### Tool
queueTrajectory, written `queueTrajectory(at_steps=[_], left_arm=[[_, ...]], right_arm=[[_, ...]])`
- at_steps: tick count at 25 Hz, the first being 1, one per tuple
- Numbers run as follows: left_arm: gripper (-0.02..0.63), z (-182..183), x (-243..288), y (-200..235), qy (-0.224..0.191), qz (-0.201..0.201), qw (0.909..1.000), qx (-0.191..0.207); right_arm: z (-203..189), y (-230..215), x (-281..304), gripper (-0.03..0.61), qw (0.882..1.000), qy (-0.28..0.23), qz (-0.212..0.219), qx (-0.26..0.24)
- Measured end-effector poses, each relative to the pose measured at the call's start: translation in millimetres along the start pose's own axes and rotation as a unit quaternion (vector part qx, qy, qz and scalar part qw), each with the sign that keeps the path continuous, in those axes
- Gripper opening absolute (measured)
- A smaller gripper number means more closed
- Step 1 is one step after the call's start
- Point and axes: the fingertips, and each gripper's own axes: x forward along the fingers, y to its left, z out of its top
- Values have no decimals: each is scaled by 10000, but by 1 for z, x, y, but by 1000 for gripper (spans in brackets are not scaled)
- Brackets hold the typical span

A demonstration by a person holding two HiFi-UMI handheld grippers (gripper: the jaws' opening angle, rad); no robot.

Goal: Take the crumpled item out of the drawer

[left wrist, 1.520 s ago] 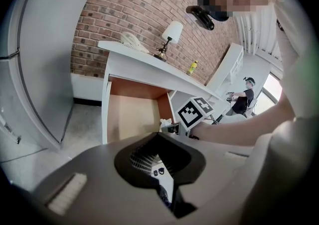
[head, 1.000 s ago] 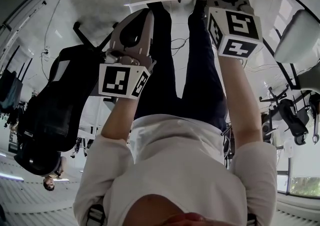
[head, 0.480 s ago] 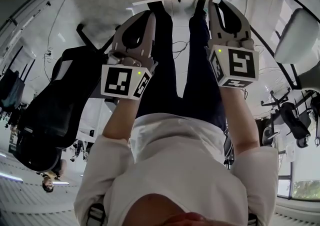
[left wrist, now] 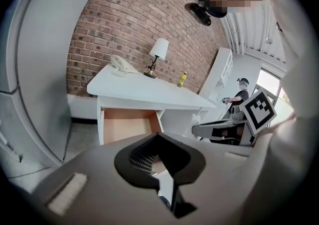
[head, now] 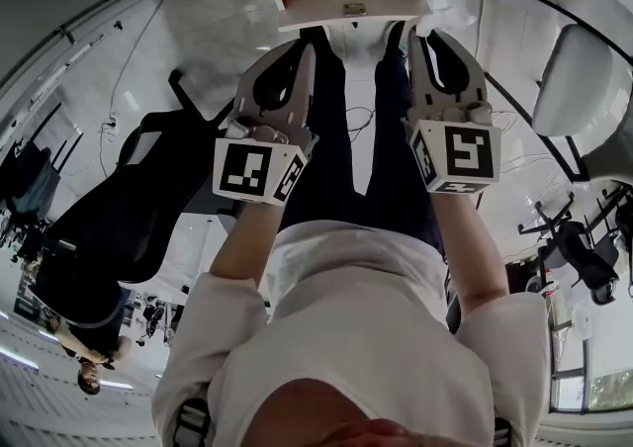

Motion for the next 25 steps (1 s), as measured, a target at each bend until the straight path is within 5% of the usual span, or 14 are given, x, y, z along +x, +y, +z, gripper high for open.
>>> queueTrajectory(at_steps=[25], left_arm=[[8, 186, -100, -75, -1130, -171, 9894, 902]], right_arm=[[184, 47, -146, 44, 9877, -1494, 3, -471]])
